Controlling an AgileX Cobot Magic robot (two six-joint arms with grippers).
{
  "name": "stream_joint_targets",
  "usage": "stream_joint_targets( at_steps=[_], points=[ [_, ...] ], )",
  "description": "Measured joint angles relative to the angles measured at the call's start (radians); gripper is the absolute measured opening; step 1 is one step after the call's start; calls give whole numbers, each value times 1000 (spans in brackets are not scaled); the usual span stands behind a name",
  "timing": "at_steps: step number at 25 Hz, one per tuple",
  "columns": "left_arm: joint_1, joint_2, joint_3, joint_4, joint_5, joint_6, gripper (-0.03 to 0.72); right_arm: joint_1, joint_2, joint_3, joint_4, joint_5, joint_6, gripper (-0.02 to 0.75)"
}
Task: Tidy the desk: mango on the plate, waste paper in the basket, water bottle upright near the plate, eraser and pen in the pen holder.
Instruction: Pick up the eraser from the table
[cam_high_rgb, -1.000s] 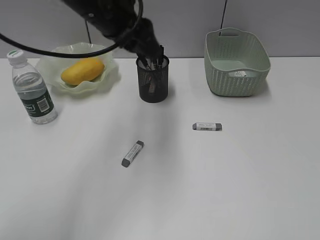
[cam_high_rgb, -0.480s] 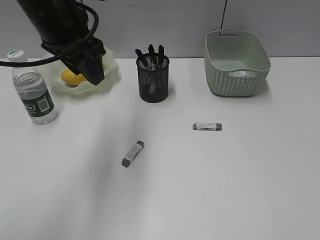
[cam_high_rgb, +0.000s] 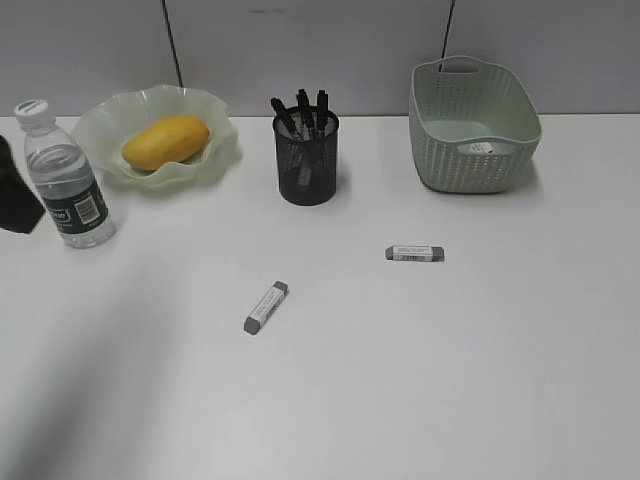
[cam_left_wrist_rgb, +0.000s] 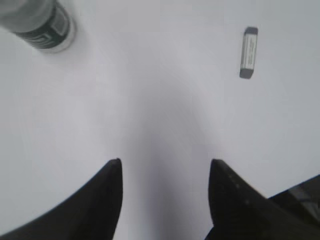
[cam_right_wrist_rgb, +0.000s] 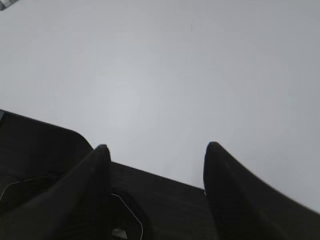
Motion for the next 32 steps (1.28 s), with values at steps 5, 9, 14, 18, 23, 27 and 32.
stream_joint_targets(
  at_steps=[5, 9, 14, 18, 23, 27, 32],
  points=[
    [87, -219, 111, -21, -60, 0, 412, 0, 158, 0, 2, -24, -13, 470],
    [92, -389, 174, -21, -64, 0, 384, 0, 297, -3, 23, -79, -47, 470],
    [92, -628, 301, -21, -63, -13, 375, 0, 438, -5, 76, -202, -93, 470],
    [92, -797, 387, -21, -5, -22, 376, 0, 520, -5, 82, -241, -124, 470],
    [92, -991, 410, -16, 68, -59, 375, 0, 571, -25, 82, -280, -161, 470],
    [92, -1120, 412, -14, 116, -70, 375, 0, 670, -85, 87, -287, -205, 470],
    [92, -1208, 412, 32, 153, -105, 375, 0, 856, -210, 91, -301, -277, 470]
  ],
)
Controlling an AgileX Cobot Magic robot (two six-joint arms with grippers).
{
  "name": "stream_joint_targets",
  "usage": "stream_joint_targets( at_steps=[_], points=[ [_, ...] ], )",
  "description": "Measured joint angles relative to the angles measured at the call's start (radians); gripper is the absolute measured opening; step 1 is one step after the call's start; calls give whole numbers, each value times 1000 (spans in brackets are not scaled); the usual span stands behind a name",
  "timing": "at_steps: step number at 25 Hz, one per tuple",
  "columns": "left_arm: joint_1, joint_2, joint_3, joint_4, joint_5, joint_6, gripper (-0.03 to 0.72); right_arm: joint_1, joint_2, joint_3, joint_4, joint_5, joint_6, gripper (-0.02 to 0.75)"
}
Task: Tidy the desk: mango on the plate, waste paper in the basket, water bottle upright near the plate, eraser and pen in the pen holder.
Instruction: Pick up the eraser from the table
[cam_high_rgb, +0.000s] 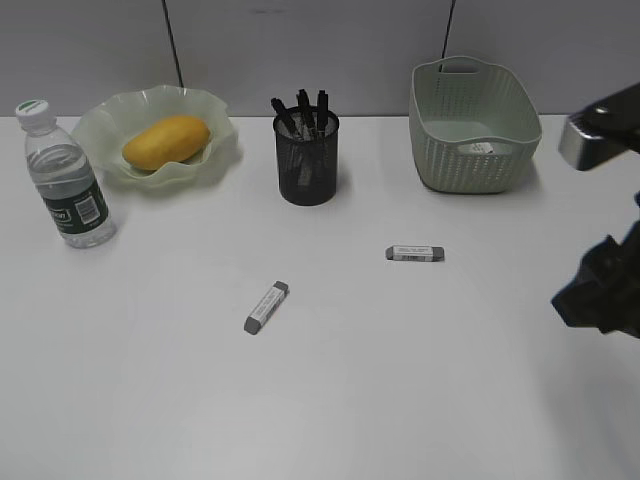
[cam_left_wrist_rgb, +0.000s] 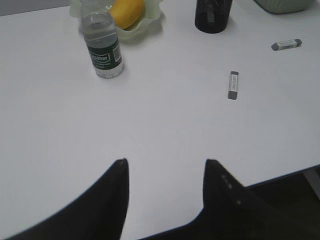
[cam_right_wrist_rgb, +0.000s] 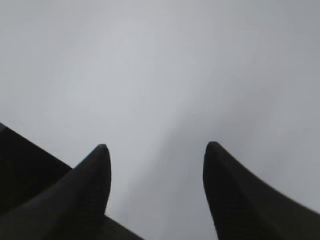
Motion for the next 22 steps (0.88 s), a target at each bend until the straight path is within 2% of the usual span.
stream_joint_targets(
  at_steps=[4, 9, 17, 22],
  points=[
    [0, -23, 1, 38, 8, -36, 375, -6, 176, -120, 10, -7, -77, 470],
    [0, -29, 44, 52, -2, -112, 375, -67, 380, -285, 94, -10, -216, 457],
    [0, -29, 58, 53, -39, -145, 375, -90, 669, -602, 87, 97, -369, 456],
    [0, -29, 71, 53, -67, -149, 375, -90, 787, -698, 83, 100, -520, 460]
  ],
)
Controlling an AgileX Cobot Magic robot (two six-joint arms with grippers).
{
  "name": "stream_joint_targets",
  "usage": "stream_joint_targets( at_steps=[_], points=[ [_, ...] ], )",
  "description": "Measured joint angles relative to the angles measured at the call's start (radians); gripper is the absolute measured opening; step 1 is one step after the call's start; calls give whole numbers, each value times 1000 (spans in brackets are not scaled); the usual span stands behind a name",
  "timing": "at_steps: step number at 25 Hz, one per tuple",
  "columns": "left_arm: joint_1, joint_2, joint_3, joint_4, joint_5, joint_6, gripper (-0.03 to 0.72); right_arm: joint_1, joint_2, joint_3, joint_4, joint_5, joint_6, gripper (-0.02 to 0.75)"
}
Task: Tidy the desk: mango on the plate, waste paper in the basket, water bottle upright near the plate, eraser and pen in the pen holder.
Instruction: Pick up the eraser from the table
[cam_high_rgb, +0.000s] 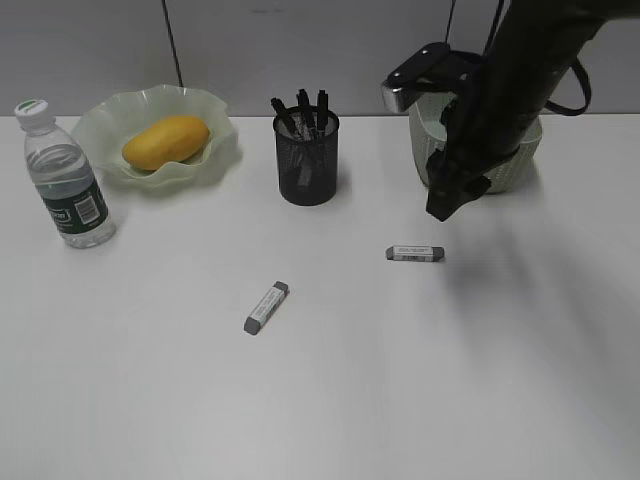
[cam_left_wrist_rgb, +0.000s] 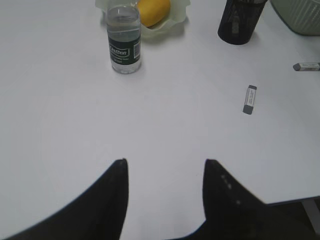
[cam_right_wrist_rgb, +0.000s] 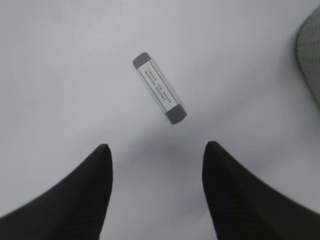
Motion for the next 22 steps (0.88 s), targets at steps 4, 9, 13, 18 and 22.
stream_joint_targets(
  at_steps=[4, 9, 13, 18, 22],
  points=[
    [0, 0, 2, -39, -12, 0, 375, 0, 47, -7, 0, -60, -185, 461],
    [0, 0, 6, -61, -28, 0, 375, 0, 97, -10, 0, -125, -331, 539],
    [0, 0, 9, -43, -30, 0, 375, 4, 137, -10, 3, -135, -367, 577],
    [0, 0, 22, -19, -38, -1, 375, 9, 199, -10, 7, -144, -386, 582],
    [0, 0, 24, -16, -43, -1, 375, 9, 232, -11, 7, -160, -385, 579]
  ],
)
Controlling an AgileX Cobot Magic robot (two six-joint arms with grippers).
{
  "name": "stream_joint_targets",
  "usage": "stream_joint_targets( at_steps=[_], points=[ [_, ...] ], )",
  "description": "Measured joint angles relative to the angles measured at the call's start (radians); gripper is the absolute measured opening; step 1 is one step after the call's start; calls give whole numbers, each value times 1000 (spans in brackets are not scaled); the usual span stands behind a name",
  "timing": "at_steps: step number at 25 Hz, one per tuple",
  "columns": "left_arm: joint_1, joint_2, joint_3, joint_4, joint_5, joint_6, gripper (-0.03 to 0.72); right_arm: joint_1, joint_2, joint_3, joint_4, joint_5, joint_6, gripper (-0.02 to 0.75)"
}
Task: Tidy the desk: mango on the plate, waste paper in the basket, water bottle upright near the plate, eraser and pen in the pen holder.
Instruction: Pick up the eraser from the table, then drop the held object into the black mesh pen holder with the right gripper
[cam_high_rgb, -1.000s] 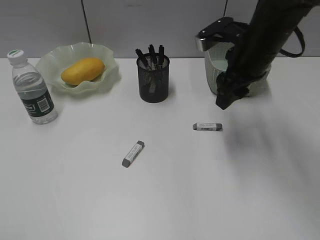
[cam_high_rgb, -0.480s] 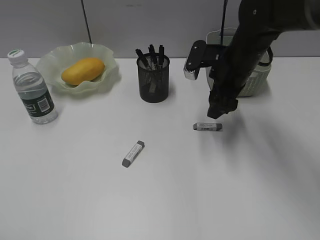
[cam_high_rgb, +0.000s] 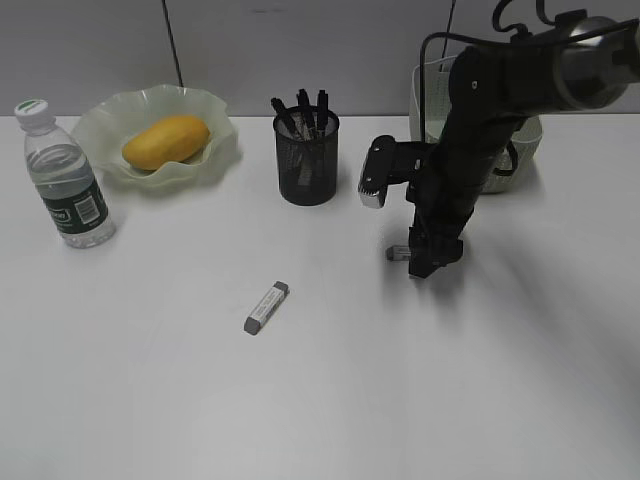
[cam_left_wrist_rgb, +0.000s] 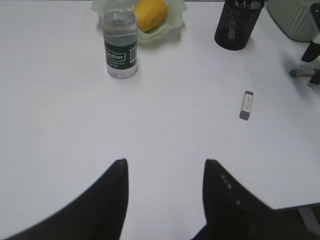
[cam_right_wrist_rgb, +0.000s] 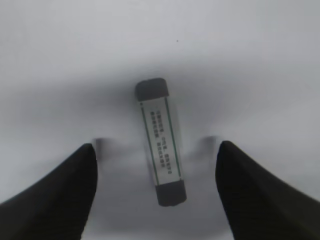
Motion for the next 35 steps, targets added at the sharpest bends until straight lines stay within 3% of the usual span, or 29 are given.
stream_joint_targets(
  at_steps=[8, 20, 28, 32, 35],
  points=[
    [0, 0, 0, 0, 0, 0, 375, 0, 27, -9, 12, -7, 0, 470],
    [0, 0, 0, 1, 0, 0, 375, 0, 42, -21, 43, 50, 12, 181],
    [0, 0, 0, 1, 0, 0, 375, 0, 65, -130, 105, 205, 40, 172],
    [0, 0, 0, 1, 0, 0, 375, 0, 66, -282, 228, 216, 66, 172],
    [0, 0, 0, 2, 0, 0, 375, 0, 66, -374, 375, 139, 72, 172]
  ],
)
